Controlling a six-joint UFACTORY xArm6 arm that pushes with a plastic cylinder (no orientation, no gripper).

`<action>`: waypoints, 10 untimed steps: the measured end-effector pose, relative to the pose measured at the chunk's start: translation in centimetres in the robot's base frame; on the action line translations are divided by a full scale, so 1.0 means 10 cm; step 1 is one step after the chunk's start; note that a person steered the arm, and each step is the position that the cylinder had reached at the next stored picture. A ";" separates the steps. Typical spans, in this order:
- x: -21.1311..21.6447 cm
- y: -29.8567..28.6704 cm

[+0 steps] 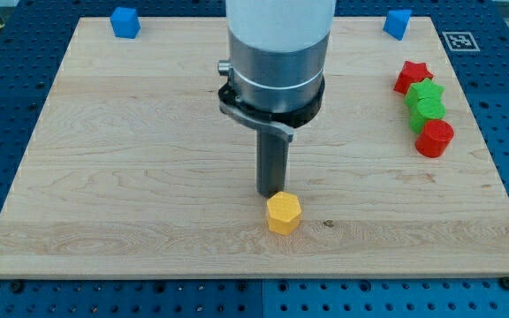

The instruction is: Keep the red star below the blue cube

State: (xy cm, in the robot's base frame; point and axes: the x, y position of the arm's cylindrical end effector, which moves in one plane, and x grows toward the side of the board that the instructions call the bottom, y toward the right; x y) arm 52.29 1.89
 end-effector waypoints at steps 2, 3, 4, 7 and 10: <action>0.13 0.73; 0.36 1.02; 0.45 1.06; -0.86 0.90; -2.04 1.23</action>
State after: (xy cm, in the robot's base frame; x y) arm 31.85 14.23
